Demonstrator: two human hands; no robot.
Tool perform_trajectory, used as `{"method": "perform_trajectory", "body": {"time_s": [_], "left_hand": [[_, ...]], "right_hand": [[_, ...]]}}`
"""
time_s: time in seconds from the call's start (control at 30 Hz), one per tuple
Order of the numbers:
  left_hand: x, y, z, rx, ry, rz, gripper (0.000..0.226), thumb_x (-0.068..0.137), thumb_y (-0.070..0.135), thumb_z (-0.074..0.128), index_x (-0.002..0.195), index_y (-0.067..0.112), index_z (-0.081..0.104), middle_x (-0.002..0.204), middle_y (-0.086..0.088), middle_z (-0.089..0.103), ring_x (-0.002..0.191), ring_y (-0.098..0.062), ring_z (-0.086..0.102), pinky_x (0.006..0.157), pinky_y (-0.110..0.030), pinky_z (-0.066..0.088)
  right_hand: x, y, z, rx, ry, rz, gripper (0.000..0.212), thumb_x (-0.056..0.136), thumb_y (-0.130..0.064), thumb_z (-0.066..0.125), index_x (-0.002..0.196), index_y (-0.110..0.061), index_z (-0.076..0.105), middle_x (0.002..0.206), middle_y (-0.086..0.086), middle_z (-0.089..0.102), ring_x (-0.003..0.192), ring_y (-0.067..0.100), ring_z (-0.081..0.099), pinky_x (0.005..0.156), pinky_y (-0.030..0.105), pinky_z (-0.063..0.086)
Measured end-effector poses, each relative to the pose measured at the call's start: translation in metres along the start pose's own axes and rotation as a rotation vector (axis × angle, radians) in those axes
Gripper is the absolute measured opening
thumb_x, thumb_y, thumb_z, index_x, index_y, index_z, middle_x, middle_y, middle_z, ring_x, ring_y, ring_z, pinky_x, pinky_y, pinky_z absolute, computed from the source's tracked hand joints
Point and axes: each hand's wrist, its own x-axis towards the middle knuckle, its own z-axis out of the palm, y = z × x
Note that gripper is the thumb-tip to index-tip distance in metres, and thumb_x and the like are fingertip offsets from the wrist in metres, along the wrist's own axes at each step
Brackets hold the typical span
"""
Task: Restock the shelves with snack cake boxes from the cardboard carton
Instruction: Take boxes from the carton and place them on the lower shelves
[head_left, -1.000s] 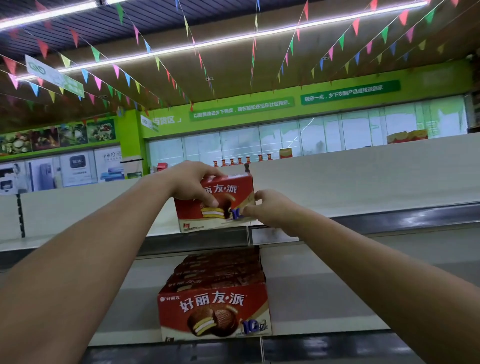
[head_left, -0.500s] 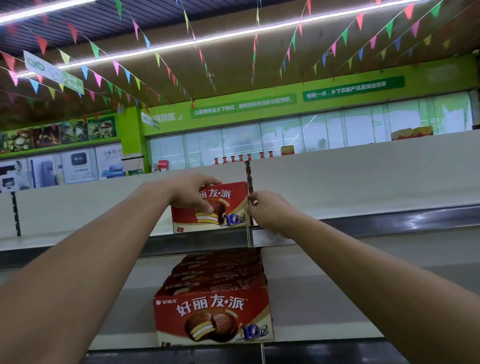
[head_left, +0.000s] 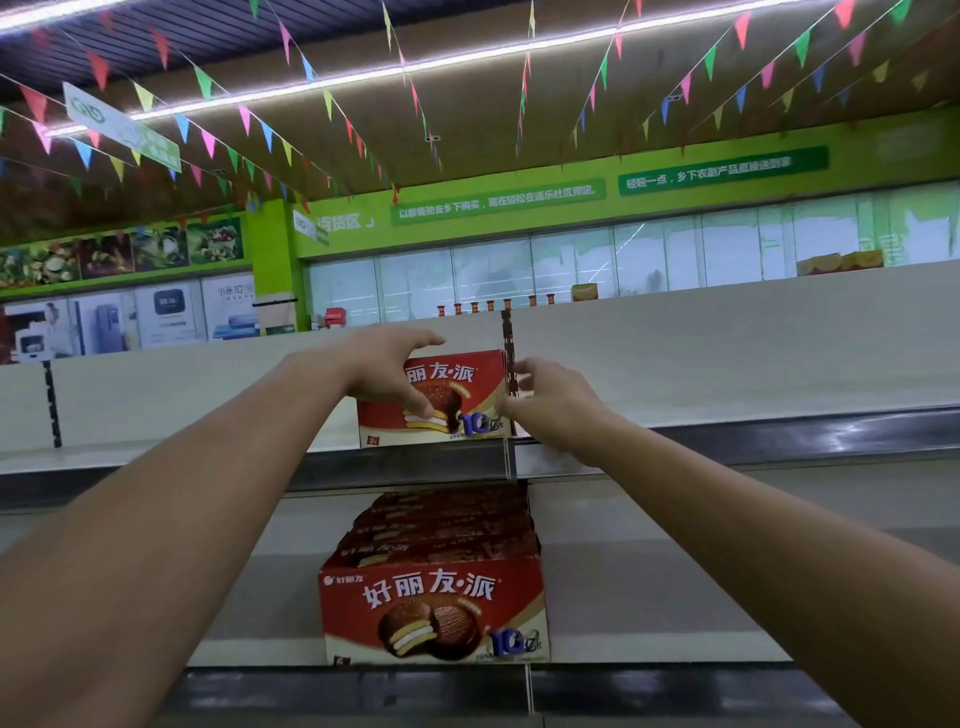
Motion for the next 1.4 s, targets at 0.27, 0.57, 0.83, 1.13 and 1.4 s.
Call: {"method": "perform_trajectory", "body": {"time_s": [0.27,0.57,0.83,1.13,1.4], "left_hand": [[-0.041,-0.011,-0.019,0.111,0.166,0.093,0.086,0.082,0.049,0.079,0.155,0.030,0.036,0.155,-0.001,0.046,0.141,-0.023,0.040,0.114,-0.042,0.035],[-0.140,-0.054,-0.006,0.156,0.202,0.053,0.058,0.088,0.044,0.074,0.142,0.029,0.057,0.136,0.004,0.063,0.118,-0.013,0.057,0.098,-0.033,0.045],[-0.289,-0.110,0.052,-0.002,0.227,-0.273,0.041,0.087,0.044,0.075,0.125,0.029,0.070,0.103,0.011,0.074,0.094,-0.002,0.069,0.087,-0.024,0.053],[-0.457,-0.139,0.177,-0.092,-0.068,-0.628,0.040,0.088,0.040,0.075,0.123,0.022,0.072,0.105,0.007,0.077,0.098,-0.008,0.070,0.090,-0.032,0.056],[-0.560,-0.132,0.265,-0.238,-0.223,-0.900,0.044,0.092,0.038,0.072,0.132,0.022,0.067,0.113,0.002,0.074,0.101,-0.014,0.069,0.091,-0.035,0.055]], "right_hand": [[-0.028,-0.028,0.027,-0.036,0.149,-0.310,0.060,0.097,-0.021,0.066,0.151,-0.023,0.039,0.147,0.001,0.045,0.132,0.017,0.048,0.096,0.023,0.047],[-0.078,-0.075,0.103,0.009,-0.128,-0.526,0.061,0.095,-0.016,0.065,0.150,-0.021,0.042,0.149,-0.002,0.047,0.136,0.011,0.043,0.100,0.014,0.028],[-0.144,-0.070,0.208,0.057,-0.409,-0.600,0.054,0.092,-0.021,0.068,0.143,-0.021,0.051,0.139,-0.003,0.057,0.122,0.009,0.055,0.107,0.031,0.047],[-0.291,-0.013,0.356,0.062,-0.953,-0.543,0.054,0.093,-0.026,0.070,0.143,-0.014,0.053,0.140,0.005,0.058,0.126,0.019,0.056,0.101,0.023,0.042],[-0.387,0.007,0.445,0.114,-1.310,-0.495,0.055,0.095,-0.023,0.068,0.146,-0.016,0.049,0.145,0.003,0.053,0.131,0.018,0.052,0.095,0.019,0.041]]}}
